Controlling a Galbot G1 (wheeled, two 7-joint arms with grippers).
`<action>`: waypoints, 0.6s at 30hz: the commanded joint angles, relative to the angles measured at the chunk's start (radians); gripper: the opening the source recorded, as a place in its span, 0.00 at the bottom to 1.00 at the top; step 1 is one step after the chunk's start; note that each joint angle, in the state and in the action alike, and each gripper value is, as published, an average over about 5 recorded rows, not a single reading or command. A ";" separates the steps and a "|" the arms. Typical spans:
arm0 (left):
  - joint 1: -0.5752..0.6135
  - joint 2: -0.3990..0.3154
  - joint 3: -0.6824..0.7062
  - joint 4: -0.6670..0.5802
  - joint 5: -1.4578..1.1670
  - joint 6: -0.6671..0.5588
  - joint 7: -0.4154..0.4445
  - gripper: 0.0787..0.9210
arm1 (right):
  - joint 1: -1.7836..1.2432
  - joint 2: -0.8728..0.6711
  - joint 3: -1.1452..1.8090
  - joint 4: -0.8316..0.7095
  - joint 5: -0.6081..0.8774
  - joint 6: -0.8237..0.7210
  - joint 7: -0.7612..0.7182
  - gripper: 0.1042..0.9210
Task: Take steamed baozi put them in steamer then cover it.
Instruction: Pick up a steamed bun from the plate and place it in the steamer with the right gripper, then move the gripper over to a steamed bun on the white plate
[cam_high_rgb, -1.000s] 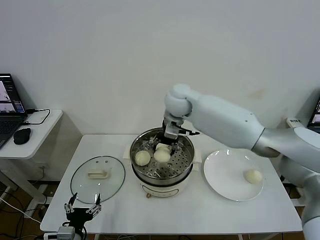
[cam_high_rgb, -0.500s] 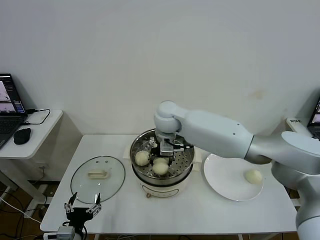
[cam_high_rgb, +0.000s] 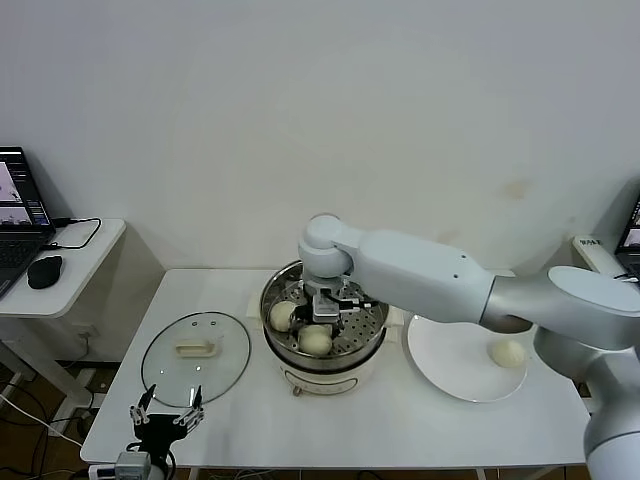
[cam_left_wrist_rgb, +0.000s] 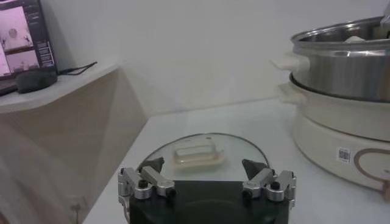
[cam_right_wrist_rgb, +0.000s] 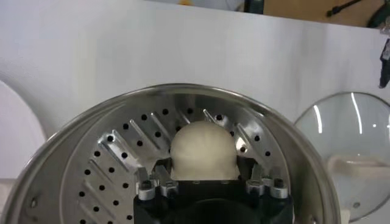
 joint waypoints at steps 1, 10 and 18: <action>-0.003 -0.001 0.003 0.001 0.001 0.001 0.001 0.88 | 0.036 -0.010 0.033 0.004 0.039 -0.039 0.011 0.86; 0.001 0.004 0.011 -0.004 0.001 0.002 0.003 0.88 | 0.101 -0.222 0.212 0.056 0.165 -0.266 0.002 0.88; -0.001 0.020 0.014 -0.013 0.000 0.005 0.012 0.88 | 0.097 -0.480 0.282 0.059 0.263 -0.670 0.004 0.88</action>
